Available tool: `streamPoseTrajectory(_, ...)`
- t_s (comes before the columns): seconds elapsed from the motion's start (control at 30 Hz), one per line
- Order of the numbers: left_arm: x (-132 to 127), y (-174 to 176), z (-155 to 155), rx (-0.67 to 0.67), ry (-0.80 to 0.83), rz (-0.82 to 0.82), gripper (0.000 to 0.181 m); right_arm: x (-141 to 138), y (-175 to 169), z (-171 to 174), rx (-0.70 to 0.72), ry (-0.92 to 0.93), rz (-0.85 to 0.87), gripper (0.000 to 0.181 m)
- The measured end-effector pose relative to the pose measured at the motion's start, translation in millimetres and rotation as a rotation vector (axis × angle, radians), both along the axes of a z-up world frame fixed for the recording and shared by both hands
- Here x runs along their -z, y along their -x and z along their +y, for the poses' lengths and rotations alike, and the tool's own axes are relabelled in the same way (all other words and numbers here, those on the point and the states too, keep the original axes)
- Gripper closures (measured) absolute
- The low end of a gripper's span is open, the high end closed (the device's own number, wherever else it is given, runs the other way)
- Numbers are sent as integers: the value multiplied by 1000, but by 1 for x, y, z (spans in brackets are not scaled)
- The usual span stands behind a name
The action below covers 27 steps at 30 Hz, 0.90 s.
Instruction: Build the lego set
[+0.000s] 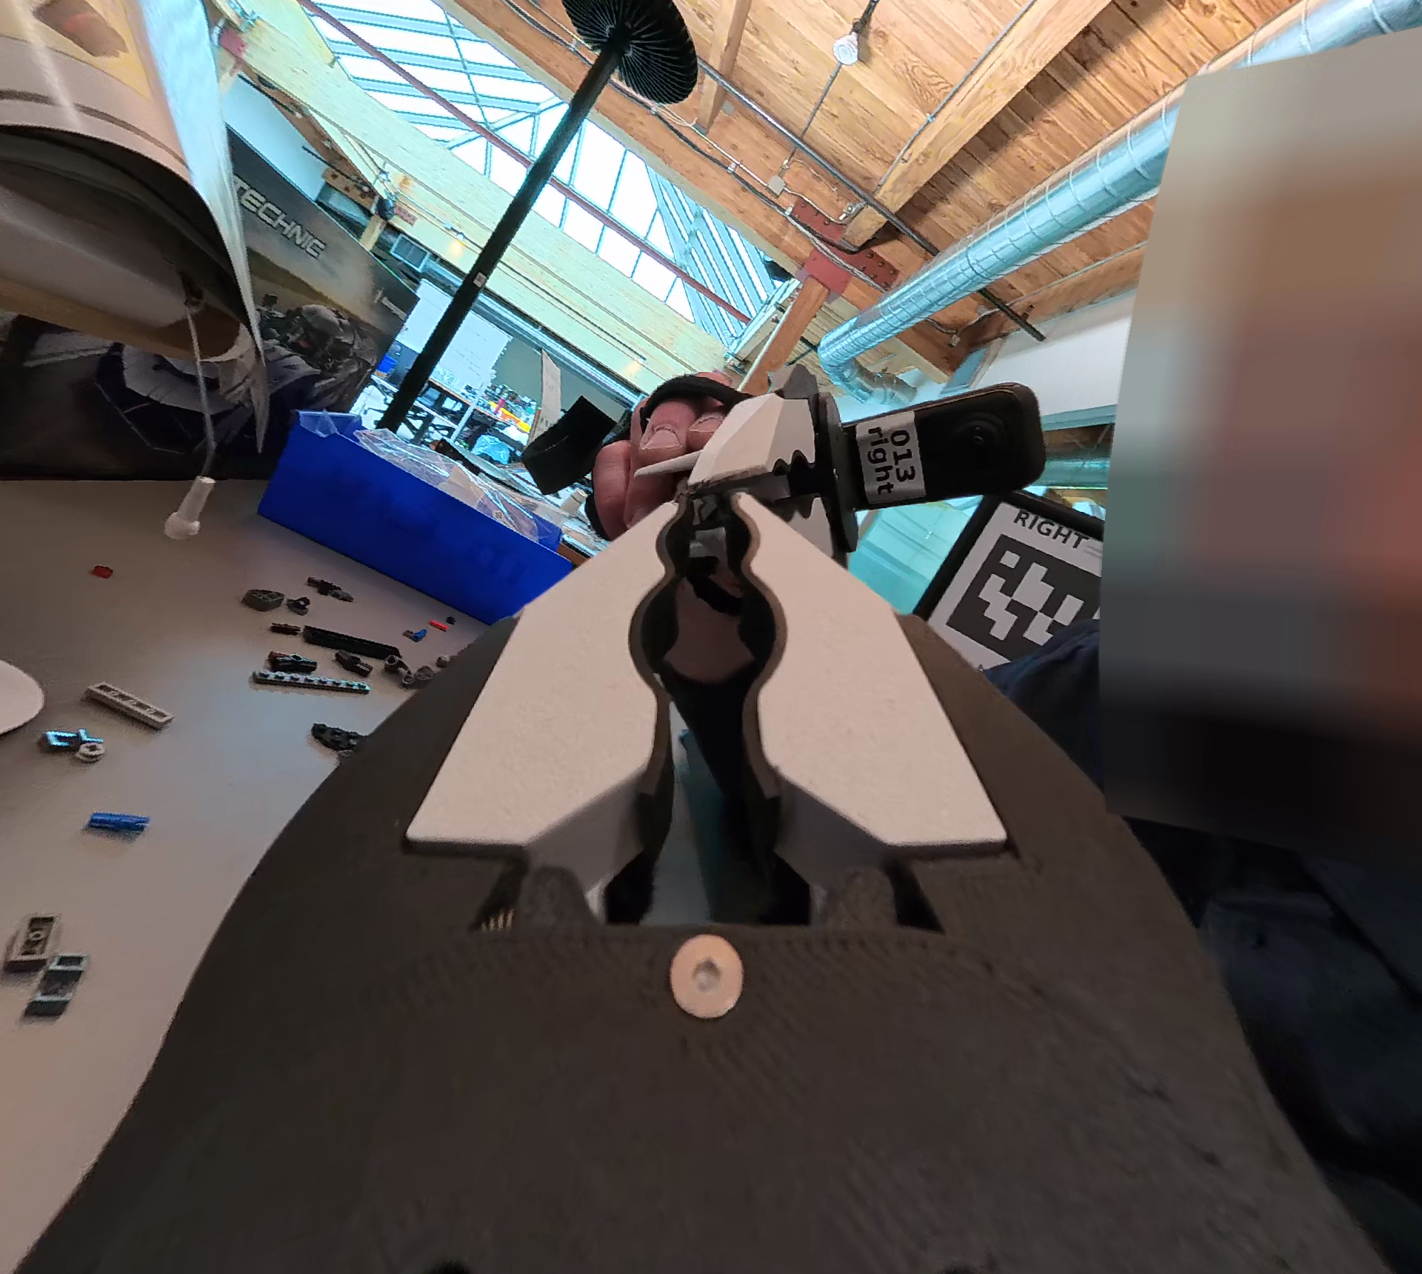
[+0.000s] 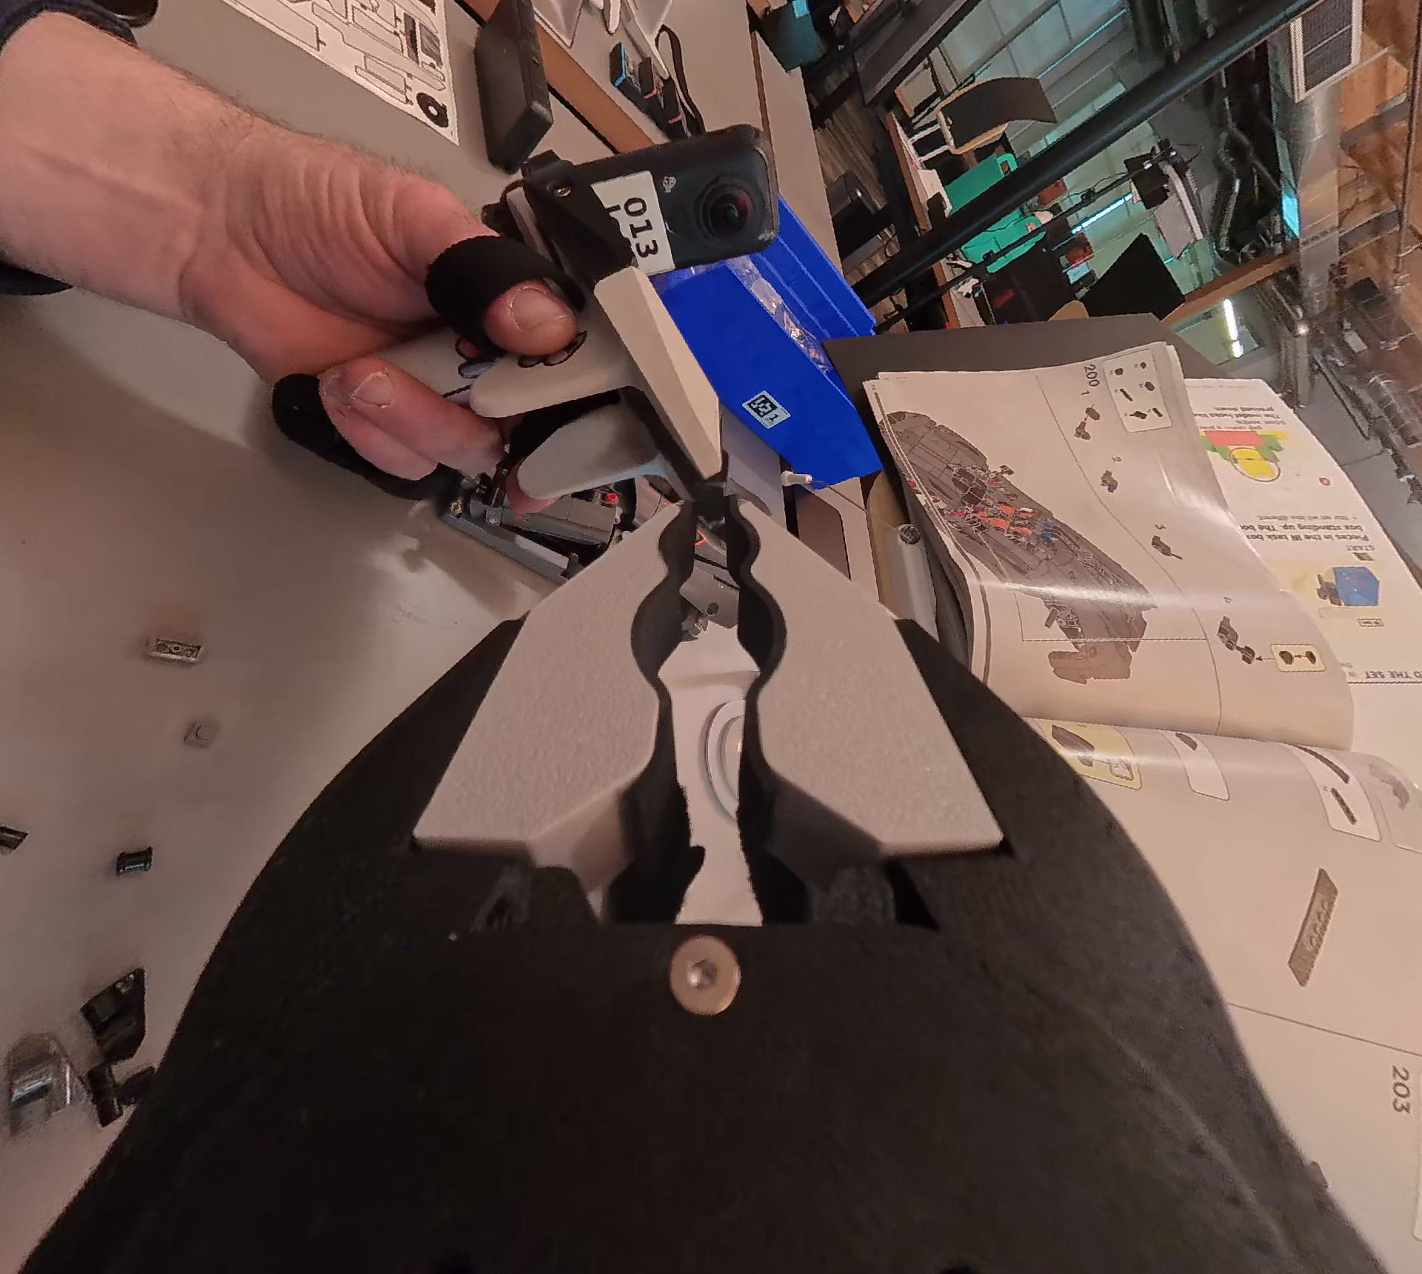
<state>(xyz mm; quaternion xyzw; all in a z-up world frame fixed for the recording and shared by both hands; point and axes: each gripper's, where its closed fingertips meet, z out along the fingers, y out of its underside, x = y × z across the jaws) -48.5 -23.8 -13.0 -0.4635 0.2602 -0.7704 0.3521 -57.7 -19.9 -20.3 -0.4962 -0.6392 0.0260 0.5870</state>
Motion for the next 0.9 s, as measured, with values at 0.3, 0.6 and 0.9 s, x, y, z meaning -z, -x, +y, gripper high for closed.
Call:
streamPoseTrajectory(0.3, 4, -1, 3, -16, 6, 22, 174, -4, -1, -4, -49, 60, 52, 176)
streamPoseTrajectory(0.6, 4, -2, 1, -9, -3, 24, 175, 0, -3, -2, -56, 93, 59, 175)
streamPoseTrajectory(0.9, 1, 2, 3, -31, -5, 16, 175, -23, -6, -29, -305, 307, 286, 175)
